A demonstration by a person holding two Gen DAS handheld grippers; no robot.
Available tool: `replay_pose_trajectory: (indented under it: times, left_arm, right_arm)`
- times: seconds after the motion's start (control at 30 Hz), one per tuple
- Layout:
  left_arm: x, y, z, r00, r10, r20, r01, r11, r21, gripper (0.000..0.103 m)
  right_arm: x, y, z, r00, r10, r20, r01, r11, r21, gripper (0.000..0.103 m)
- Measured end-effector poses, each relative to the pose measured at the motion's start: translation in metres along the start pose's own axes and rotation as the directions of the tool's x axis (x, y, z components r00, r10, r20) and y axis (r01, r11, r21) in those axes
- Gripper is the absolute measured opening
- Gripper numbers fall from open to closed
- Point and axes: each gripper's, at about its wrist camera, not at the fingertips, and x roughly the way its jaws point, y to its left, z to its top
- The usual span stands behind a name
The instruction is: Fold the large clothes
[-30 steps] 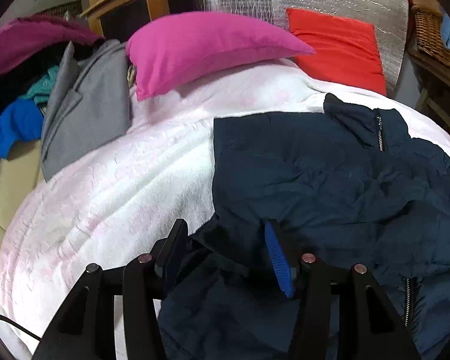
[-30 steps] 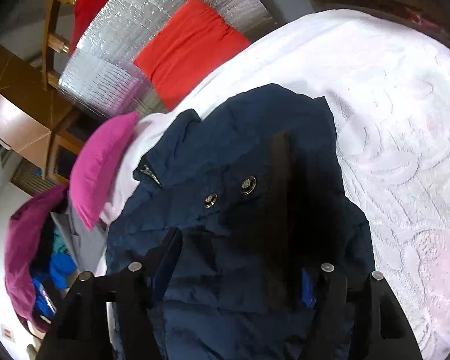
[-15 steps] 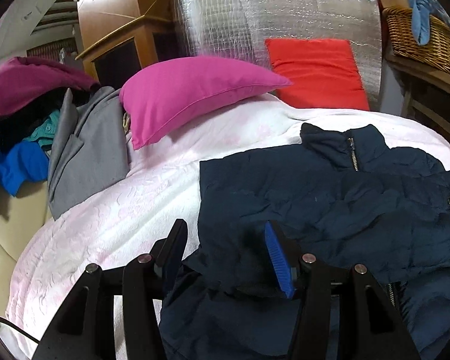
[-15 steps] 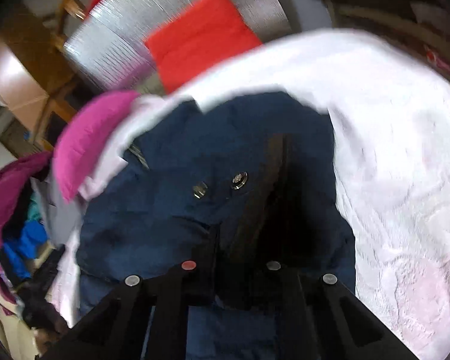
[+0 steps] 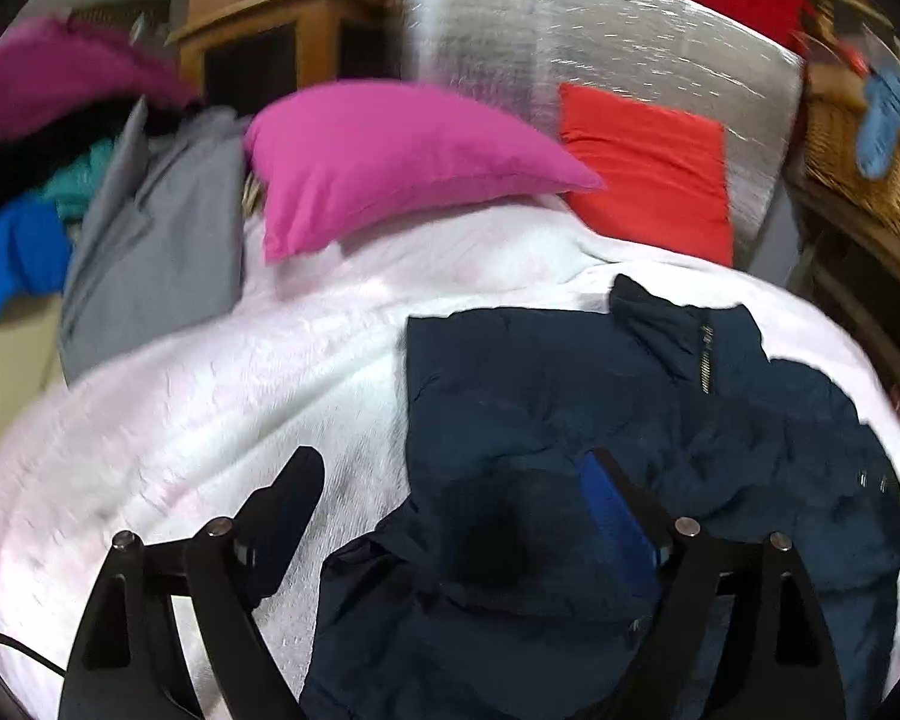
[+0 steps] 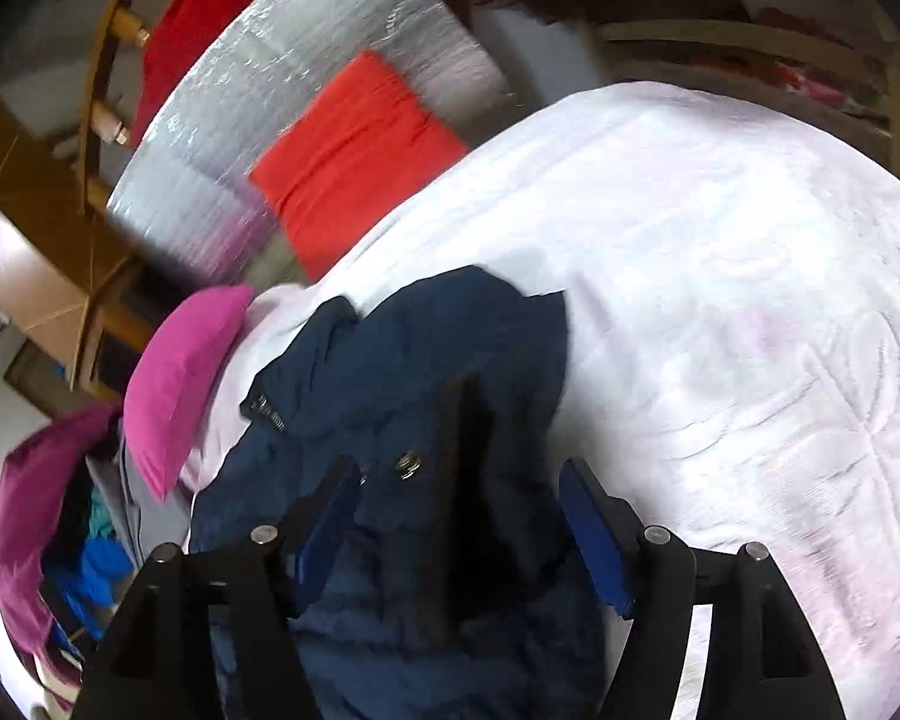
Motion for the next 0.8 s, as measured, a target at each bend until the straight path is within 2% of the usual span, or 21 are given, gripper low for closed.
replay_pose_trajectory:
  times: [0.17,0.3,0.33,0.37,0.4,0.47,0.5,0.57,0.67,0.73,0.8]
  left_arm:
    - [0.027,0.019,-0.005,0.993,-0.072,-0.096,0.060,0.991,-0.122,0.088]
    - [0.035,0.012,-0.011,0.984,-0.127,-0.127,0.111,0.985,-0.130,0.087]
    - [0.036,0.010,-0.012,0.983,-0.129,-0.129,0.114,0.986,-0.119,0.084]
    - [0.037,0.006,-0.013,0.982,-0.133,-0.133,0.120,0.988,-0.101,0.069]
    - [0.038,0.003,-0.013,0.980,-0.138,-0.141,0.127,0.988,-0.088,0.050]
    - [0.042,0.000,-0.014,0.981,-0.116,-0.156,0.107,0.992,-0.064,0.041]
    - [0.043,0.000,-0.015,0.982,-0.105,-0.155,0.097,0.994,-0.059,0.032]
    - [0.041,0.004,-0.014,0.985,-0.089,-0.150,0.078,0.994,-0.074,0.022]
    - [0.037,0.013,-0.011,0.985,-0.092,-0.144,0.078,0.992,-0.102,0.019]
    - [0.045,0.014,-0.015,0.982,-0.054,-0.181,0.040,0.996,-0.082,0.020]
    - [0.049,0.014,-0.019,0.980,-0.052,-0.194,0.036,0.996,-0.084,0.021]
  right_arm:
    - [0.029,-0.012,0.002,0.995,-0.006,-0.096,0.010,0.999,0.043,0.072]
    - [0.051,-0.005,-0.004,0.987,-0.012,-0.159,0.014,1.000,0.014,0.076]
    - [0.052,-0.003,-0.006,0.987,-0.014,-0.161,0.014,1.000,0.001,0.076]
    - [0.054,0.004,-0.008,0.985,-0.023,-0.169,0.018,0.999,-0.034,0.075]
    - [0.054,0.008,-0.011,0.985,-0.034,-0.170,0.023,0.998,-0.063,0.064]
    - [0.052,0.022,-0.017,0.986,-0.077,-0.150,0.052,0.986,-0.159,0.046]
    - [0.050,0.028,-0.019,0.986,-0.100,-0.132,0.072,0.976,-0.207,0.036]
    - [0.043,0.038,-0.022,0.988,-0.119,-0.096,0.090,0.959,-0.269,0.030]
    - [0.029,0.044,-0.022,0.993,-0.112,-0.035,0.097,0.951,-0.292,0.029]
    - [0.033,0.039,-0.021,0.992,-0.124,-0.037,0.108,0.948,-0.298,0.029]
    - [0.048,0.030,-0.024,0.983,-0.171,-0.062,0.145,0.943,-0.299,0.029]
